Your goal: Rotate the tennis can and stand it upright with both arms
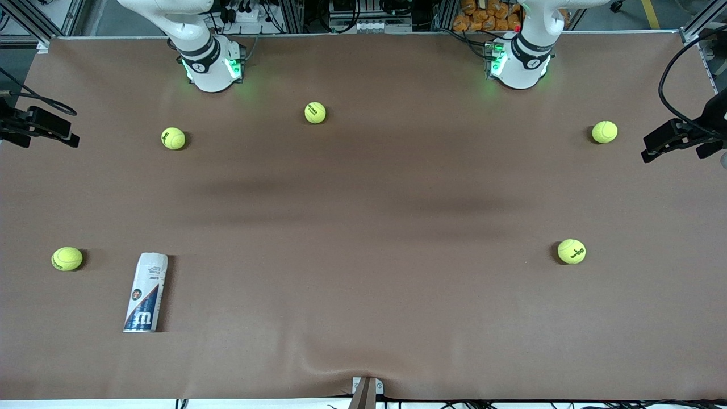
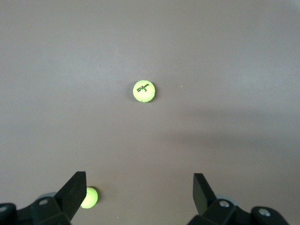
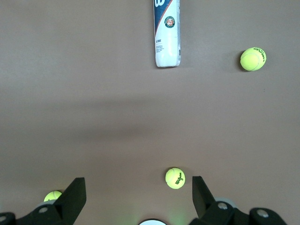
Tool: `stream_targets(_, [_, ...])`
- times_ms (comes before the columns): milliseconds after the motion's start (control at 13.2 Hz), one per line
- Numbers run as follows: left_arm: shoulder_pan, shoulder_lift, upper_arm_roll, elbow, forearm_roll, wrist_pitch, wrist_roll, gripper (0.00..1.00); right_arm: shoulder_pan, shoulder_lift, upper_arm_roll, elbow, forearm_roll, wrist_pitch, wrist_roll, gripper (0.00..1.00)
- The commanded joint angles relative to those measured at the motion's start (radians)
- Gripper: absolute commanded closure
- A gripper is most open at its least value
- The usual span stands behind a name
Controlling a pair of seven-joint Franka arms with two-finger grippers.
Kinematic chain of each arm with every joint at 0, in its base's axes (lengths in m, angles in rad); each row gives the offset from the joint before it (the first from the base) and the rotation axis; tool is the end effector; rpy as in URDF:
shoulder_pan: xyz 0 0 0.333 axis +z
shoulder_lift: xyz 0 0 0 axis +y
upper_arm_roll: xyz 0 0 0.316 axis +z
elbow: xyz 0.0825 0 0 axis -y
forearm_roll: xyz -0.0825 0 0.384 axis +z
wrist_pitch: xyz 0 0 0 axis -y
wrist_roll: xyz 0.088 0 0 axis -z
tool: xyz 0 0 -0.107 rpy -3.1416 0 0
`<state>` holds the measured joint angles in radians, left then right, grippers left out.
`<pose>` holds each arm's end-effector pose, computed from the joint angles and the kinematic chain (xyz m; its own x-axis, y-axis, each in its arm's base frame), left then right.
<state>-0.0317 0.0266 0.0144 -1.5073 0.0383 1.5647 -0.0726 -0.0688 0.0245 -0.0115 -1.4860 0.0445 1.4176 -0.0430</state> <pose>0.5628 -0.0057 0.6391 0.9979 0.0554 0.0335 0.0567 -0.9977 -0.0363 0.5449 -0.0384 0.6378 0.9954 -0.0302 -0.0906 -0.0347 -0.9982 -0.0481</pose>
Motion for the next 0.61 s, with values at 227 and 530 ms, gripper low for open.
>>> stream_targets(227, [0.000,0.001,0.001,0.001,-0.006,0.003,0.017,0.00,-0.025,-0.005,0.022,-0.007,-0.014,-0.008,0.022,0.00])
stream_targets(530, [0.013,0.003,-0.002,0.004,-0.005,-0.006,0.019,0.00,-0.031,0.021,0.022,-0.007,-0.015,0.000,0.023,0.00])
